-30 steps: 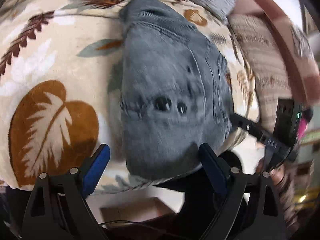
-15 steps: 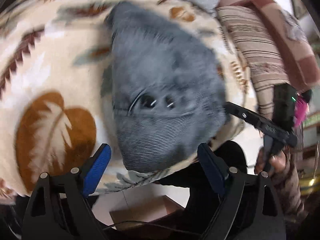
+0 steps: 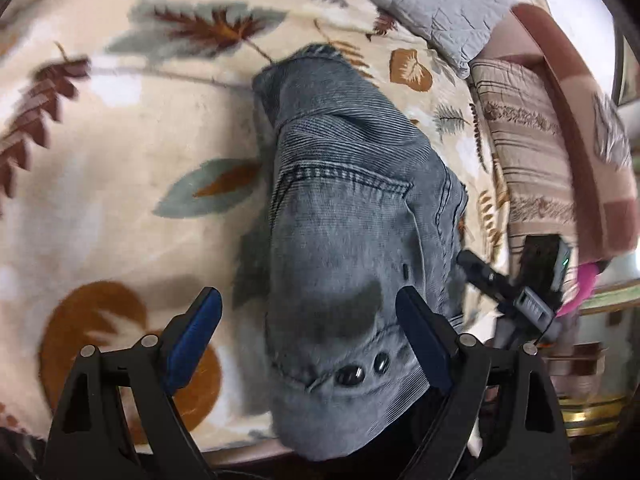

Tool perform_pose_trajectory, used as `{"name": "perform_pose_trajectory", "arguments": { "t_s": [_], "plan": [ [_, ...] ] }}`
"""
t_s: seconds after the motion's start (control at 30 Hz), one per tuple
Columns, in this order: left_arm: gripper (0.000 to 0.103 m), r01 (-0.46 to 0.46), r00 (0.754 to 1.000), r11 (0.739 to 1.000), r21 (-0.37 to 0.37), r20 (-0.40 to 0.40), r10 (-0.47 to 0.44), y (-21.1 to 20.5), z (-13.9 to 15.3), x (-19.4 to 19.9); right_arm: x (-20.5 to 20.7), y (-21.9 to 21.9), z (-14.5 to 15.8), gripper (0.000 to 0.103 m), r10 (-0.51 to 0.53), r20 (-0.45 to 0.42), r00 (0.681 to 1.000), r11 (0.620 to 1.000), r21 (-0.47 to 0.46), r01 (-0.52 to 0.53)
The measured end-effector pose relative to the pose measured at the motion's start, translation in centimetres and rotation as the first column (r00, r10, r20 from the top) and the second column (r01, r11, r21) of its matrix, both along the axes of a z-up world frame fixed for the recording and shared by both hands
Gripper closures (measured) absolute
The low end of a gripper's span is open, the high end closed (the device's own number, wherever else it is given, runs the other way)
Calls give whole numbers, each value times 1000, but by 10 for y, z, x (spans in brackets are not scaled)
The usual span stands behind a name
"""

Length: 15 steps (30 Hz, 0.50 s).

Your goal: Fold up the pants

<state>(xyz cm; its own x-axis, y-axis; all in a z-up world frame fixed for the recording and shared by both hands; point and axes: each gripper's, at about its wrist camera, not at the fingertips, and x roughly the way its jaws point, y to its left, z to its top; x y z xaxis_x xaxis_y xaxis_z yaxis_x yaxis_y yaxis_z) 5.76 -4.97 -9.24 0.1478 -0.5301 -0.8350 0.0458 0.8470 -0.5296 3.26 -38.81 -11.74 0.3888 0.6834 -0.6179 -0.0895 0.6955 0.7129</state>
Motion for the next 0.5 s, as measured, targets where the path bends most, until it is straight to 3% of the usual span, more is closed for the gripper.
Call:
{"name": "perform_pose_trajectory", "arguments": {
  "t_s": [0.1, 0.2, 0.37, 0.5],
  "plan": [
    [13, 13, 998, 997, -73, -60, -17, -6, -12, 7, 1, 1, -2, 36, 62, 26, 998, 985, 161, -66],
    [7, 28, 998, 996, -82, -59, -33, -13, -17, 10, 4, 4, -7, 39, 104, 36, 994, 978, 176, -109],
    [7, 33, 999, 996, -83, -15, -35, -24, -12, 13, 9, 12, -8, 52, 118, 35, 992, 991, 65, -120],
    [31, 38, 999, 998, -40, 25, -38, -31, 3, 5, 2, 24, 7, 64, 128, 49, 991, 991, -34, -127]
  ]
}}
